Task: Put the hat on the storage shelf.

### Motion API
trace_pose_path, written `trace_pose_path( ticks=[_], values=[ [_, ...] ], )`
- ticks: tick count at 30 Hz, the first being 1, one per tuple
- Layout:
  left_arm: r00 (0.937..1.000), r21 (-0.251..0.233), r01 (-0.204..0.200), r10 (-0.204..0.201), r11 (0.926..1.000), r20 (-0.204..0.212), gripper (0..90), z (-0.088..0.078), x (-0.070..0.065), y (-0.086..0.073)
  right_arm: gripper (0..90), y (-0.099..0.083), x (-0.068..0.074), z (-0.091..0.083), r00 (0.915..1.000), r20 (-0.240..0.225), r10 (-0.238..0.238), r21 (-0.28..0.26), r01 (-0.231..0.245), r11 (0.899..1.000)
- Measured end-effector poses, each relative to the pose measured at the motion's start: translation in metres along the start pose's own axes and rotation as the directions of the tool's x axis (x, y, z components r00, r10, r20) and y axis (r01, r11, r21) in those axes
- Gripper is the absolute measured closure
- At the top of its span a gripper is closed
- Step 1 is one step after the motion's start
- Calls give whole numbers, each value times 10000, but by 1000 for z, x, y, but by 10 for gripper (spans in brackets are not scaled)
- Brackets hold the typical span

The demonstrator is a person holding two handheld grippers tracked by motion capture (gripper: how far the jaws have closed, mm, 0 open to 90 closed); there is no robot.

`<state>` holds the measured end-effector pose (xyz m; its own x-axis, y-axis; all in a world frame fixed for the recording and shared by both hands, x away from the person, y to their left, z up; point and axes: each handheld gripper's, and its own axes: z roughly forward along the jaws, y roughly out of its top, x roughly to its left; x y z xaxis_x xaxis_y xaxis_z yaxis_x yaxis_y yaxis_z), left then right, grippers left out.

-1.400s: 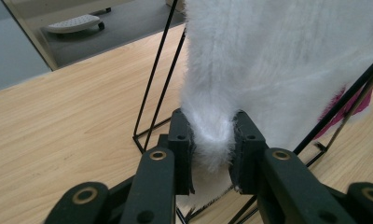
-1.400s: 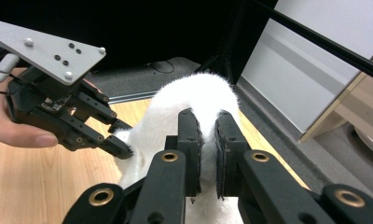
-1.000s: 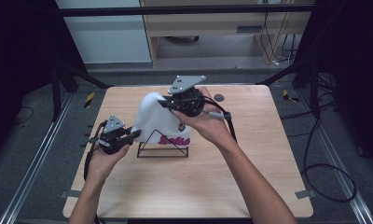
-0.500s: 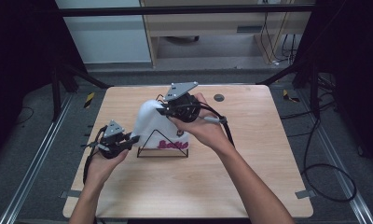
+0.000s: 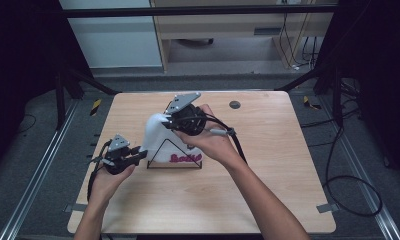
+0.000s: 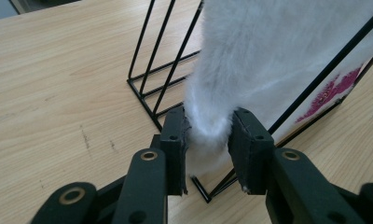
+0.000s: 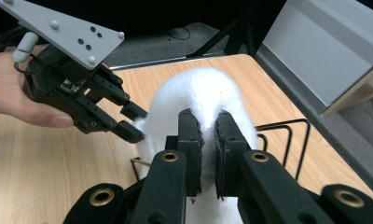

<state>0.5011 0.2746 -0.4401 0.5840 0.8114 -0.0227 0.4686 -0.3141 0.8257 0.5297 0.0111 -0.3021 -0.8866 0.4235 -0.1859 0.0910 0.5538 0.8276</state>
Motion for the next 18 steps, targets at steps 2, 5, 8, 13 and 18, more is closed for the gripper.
trace_pose_path(
  ticks=[2, 5, 8, 13, 18],
  values=[
    [9999, -88, 104, -104, 9999, -41, 655, -3, 2, -3, 834, 0, 2, 3, 10000, -37, -17, 80, 17, 10000],
    [9997, -196, 203, -205, 9996, -106, 639, -9, 5, -6, 834, 0, 3, 8, 10000, -44, -11, 217, 12, 9998],
    [9995, -170, 271, -274, 9995, -134, 609, -11, 7, -7, 834, 1, 6, 12, 9999, -101, -76, 335, 79, 9994],
    [9980, -57, 356, -358, 9994, -511, 513, -15, 10, -12, 834, 3, 7, 13, 9999, -104, -136, 459, 140, 9988],
    [9937, 110, 626, -613, 9980, -939, 385, -21, 17, -18, 833, 0, 6, 14, 10000, -66, -37, 537, 40, 9985]
  ],
)
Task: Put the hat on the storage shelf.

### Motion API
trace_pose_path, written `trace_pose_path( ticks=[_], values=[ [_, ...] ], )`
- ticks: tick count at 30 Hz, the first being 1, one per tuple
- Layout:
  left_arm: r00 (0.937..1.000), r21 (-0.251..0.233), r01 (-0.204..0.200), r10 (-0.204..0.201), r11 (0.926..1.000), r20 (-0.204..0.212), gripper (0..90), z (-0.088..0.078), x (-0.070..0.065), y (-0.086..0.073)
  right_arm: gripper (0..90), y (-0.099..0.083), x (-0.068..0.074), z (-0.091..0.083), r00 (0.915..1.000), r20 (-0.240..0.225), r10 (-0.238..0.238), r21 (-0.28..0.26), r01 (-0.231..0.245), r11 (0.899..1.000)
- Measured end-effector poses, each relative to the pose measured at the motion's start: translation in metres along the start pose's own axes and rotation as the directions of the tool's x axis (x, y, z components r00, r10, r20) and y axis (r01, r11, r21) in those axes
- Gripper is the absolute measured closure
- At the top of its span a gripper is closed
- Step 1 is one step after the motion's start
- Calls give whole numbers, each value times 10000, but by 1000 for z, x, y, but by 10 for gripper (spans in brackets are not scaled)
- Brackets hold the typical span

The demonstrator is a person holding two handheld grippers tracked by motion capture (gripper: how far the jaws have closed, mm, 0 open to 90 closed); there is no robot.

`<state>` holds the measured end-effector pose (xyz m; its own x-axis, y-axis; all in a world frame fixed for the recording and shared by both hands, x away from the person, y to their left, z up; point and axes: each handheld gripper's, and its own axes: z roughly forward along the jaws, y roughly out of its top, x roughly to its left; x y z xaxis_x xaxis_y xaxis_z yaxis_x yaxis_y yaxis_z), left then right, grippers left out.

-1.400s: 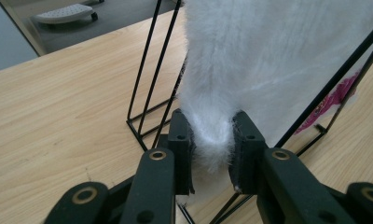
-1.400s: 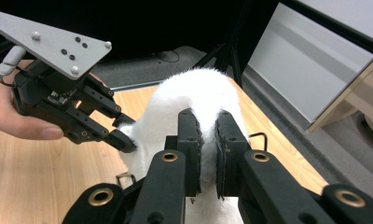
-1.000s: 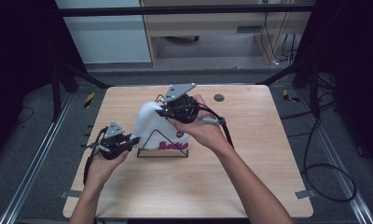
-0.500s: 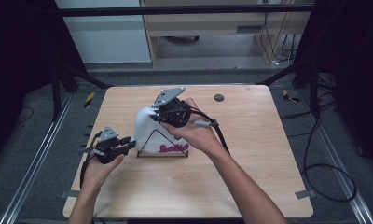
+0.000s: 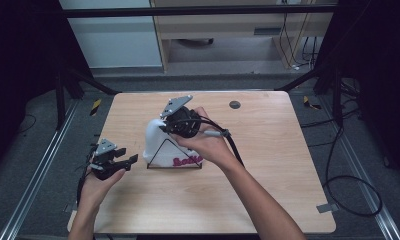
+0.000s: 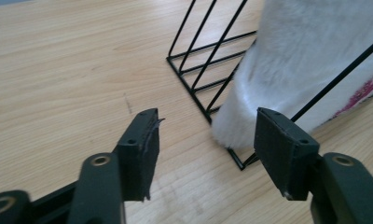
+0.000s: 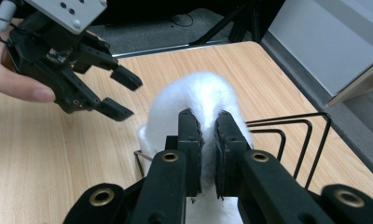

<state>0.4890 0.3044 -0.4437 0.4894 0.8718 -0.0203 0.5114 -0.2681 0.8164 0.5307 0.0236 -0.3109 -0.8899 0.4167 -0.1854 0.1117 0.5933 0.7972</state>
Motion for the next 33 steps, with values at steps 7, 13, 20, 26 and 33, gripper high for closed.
trace_pose_path(
  ticks=[7, 13, 20, 26, 33],
  values=[
    [9973, 493, -86, 121, 9987, -719, 214, 1, 4, -5, 831, -3, -1, 0, 9998, -45, 171, -6, -171, 9999],
    [9948, 1085, -154, 261, 9940, -981, 151, 7, 7, -15, 823, -7, 0, 0, 9997, -39, 221, 96, -220, 9997],
    [9915, 1538, -256, 446, 9878, -1218, 125, 16, 9, -24, 773, -14, -2, -2, 9991, 33, 432, 207, -432, 9989],
    [9914, 1650, -178, 389, 9861, -1253, 118, 19, 13, -30, 724, -18, -2, -6, 9984, 46, 561, 199, -562, 9982],
    [9920, 1801, -118, 341, 9836, -1214, 111, 22, 15, -35, 655, -21, -1, -14, 9974, 78, 720, 154, -721, 9973]
  ],
)
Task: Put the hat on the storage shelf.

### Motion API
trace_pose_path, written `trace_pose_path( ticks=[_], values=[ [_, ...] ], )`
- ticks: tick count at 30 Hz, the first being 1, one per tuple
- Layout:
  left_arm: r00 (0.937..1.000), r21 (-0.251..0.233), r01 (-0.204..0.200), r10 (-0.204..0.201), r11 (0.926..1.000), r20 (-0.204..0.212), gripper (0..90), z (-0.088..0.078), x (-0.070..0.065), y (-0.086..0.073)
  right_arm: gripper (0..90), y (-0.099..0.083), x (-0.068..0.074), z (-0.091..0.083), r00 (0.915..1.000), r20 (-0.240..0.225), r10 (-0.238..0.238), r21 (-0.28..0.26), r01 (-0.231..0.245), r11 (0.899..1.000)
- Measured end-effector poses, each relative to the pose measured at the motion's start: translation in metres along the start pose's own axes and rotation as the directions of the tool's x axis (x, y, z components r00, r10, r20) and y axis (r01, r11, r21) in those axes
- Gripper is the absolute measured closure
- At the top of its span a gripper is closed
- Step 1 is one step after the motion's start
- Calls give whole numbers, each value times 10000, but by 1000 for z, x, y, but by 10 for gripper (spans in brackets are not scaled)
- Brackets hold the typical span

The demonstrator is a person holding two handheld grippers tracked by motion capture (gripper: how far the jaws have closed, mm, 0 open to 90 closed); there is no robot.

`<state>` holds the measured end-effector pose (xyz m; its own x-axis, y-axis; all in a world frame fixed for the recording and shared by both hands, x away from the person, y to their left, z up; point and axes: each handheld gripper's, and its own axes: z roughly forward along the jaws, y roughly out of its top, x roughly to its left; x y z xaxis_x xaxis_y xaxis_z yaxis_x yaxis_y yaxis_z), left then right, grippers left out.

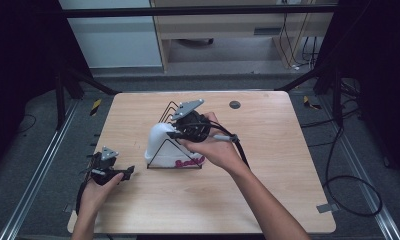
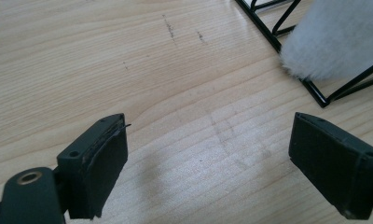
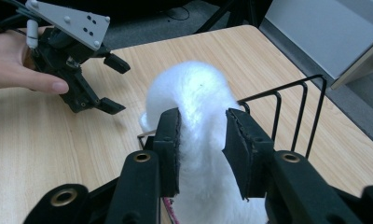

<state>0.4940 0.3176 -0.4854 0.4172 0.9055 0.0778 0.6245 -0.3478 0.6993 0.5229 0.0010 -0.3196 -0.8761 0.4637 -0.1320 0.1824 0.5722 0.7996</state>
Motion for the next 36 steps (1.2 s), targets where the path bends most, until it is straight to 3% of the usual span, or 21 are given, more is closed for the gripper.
trace_pose_path(
  ticks=[9, 13, 16, 17, 18, 20, 21, 23, 28, 29, 30, 34, 35, 36],
  values=[
    [10000, 261, -27, 29, 9997, -77, 101, 7, 0, -5, 503, -7, -1, -17, 9992, 164, 358, -128, -356, 9993],
    [10000, 392, -42, 46, 9992, -85, 88, 10, -1, -7, 410, -12, -5, -27, 9961, 599, 642, -396, -619, 9973],
    [9997, 274, 226, -227, 9994, 54, 69, 12, 2, -10, 321, -18, -8, -38, 9906, 1034, 898, -665, -832, 9943],
    [9986, 161, 486, -489, 9987, 183, 52, 14, 4, -12, 261, -25, -11, -44, 9853, 1272, 1139, -739, -1051, 9917],
    [9986, 161, 486, -489, 9987, 183, 42, 14, 4, -12, 261, -25, -11, -44, 9853, 1272, 1139, -739, -1051, 9917],
    [9982, -41, 550, -549, 9985, 228, 27, 15, 6, -15, 195, -40, -16, -53, 9733, 1797, 1428, -794, -1303, 9883],
    [9983, -102, 536, -534, 9985, 244, 27, 15, 6, -16, 195, -40, -16, -53, 9733, 1797, 1428, -794, -1303, 9883],
    [9982, -206, 541, -535, 9983, 286, 22, 15, 6, -17, 164, -52, -19, -60, 9651, 2091, 1574, -844, -1425, 9862],
    [9981, -200, 534, -528, 9984, 326, 14, 15, 6, -17, 112, -86, -28, -73, 9410, 2624, 2138, -840, -1984, 9765],
    [9982, -200, 525, -519, 9984, 312, 12, 16, 6, -17, 99, -101, -31, -76, 9318, 2748, 2371, -818, -2230, 9714],
    [9982, -200, 525, -519, 9984, 312, 11, 16, 6, -17, 99, -101, -31, -76, 9318, 2748, 2371, -818, -2230, 9714],
    [9984, -175, 483, -478, 9987, 298, 7, 16, 6, -17, 85, -131, -33, -78, 9178, 3110, 2467, -479, -2442, 9686],
    [9984, -178, 484, -479, 9987, 296, 6, 16, 6, -17, 84, -148, -33, -78, 9136, 3082, 2653, -353, -2677, 9629],
    [9984, -173, 480, -475, 9987, 294, 6, 16, 6, -17, 84, -148, -33, -78, 9136, 3082, 2653, -353, -2677, 9629]
  ],
)
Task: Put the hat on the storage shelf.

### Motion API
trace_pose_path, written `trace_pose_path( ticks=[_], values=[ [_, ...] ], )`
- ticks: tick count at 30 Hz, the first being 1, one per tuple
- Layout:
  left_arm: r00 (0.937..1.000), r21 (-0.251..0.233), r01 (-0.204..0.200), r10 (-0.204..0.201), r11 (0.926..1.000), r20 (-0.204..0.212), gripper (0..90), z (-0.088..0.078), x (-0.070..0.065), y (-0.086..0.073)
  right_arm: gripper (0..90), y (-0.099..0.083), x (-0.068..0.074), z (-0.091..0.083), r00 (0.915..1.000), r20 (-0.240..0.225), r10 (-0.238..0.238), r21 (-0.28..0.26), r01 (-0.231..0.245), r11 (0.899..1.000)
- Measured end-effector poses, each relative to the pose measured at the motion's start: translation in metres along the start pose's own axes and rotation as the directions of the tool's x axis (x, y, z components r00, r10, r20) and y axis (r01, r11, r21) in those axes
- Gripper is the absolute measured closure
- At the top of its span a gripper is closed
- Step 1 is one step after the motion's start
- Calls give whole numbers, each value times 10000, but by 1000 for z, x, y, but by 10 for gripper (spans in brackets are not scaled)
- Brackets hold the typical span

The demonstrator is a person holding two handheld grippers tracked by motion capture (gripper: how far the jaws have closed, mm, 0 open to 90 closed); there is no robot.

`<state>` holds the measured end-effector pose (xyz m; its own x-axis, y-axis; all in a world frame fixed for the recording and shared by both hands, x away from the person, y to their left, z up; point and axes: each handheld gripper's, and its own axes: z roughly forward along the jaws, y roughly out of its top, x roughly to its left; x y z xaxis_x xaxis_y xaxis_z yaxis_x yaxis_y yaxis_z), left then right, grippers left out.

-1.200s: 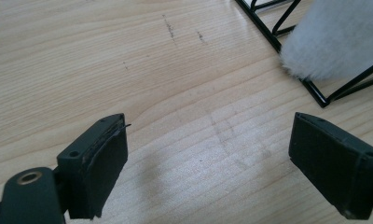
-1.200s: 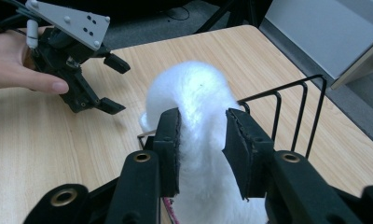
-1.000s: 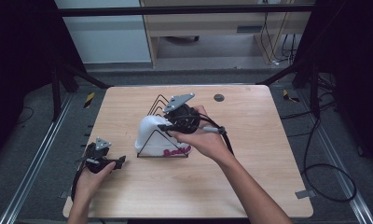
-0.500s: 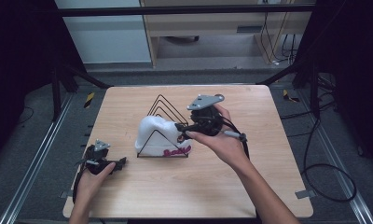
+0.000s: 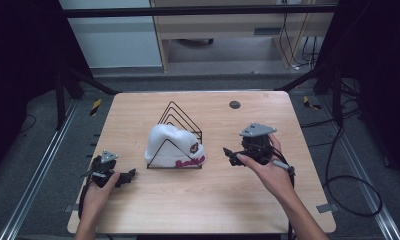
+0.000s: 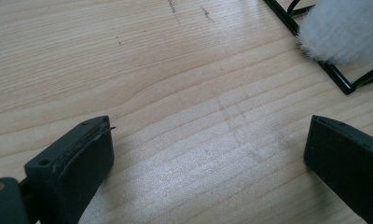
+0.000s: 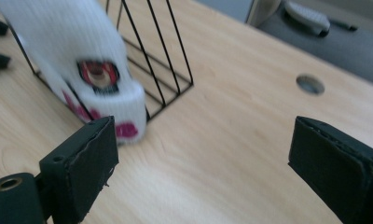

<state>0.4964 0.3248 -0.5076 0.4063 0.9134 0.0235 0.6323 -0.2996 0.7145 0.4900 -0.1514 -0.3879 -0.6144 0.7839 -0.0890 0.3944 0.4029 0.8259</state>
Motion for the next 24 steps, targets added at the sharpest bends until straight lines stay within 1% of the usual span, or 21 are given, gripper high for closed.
trace_pose_path(
  ticks=[1, 2, 3, 4, 8, 11, 12, 13, 15, 20, 24],
  values=[
    [10000, 0, 0, 0, 10000, -4, 5, 0, 0, 0, 84, -17, -4, 2, 10000, 31, 22, 203, -23, 9998],
    [10000, 21, -3, 3, 10000, -13, 5, 0, 0, 0, 84, -25, -5, 3, 9999, 96, -102, 347, 99, 9994],
    [10000, 18, 7, -7, 10000, -14, 5, 0, 0, 0, 84, -25, -5, 3, 9999, 96, -102, 347, 99, 9994],
    [10000, 19, 7, -7, 10000, -11, 4, 0, -1, 0, 84, -34, -7, 4, 9998, 146, -128, 501, 121, 9987],
    [10000, 2, 2, -2, 10000, -17, 3, 0, -1, 0, 90, -65, -14, 7, 9996, 174, 204, 1002, -221, 9947],
    [10000, 6, 1, -1, 10000, -17, 2, 0, -1, 0, 106, -85, -19, 9, 9982, 234, 544, 1316, -570, 9897],
    [10000, 7, -2, 2, 10000, -15, 2, 0, -1, 0, 106, -94, -22, 10, 9979, 280, 585, 1534, -621, 9862],
    [10000, 6, -1, 1, 10000, -15, 2, 0, -1, 0, 106, -94, -22, 10, 9979, 280, 585, 1534, -621, 9862],
    [10000, 10, -9, 9, 10000, -20, 1, 0, -1, 0, 110, -102, -25, 11, 9965, 285, 788, 1551, -822, 9845],
    [10000, 16, -15, 15, 10000, -21, 0, 0, -1, 0, 111, -118, -35, 11, 9932, 499, 1048, 1587, -1115, 9810],
    [10000, 16, -16, 17, 10000, -18, 0, 0, -1, 0, 109, -130, -40, 13, 9867, 634, 1499, 1601, -1583, 9743]
  ],
)
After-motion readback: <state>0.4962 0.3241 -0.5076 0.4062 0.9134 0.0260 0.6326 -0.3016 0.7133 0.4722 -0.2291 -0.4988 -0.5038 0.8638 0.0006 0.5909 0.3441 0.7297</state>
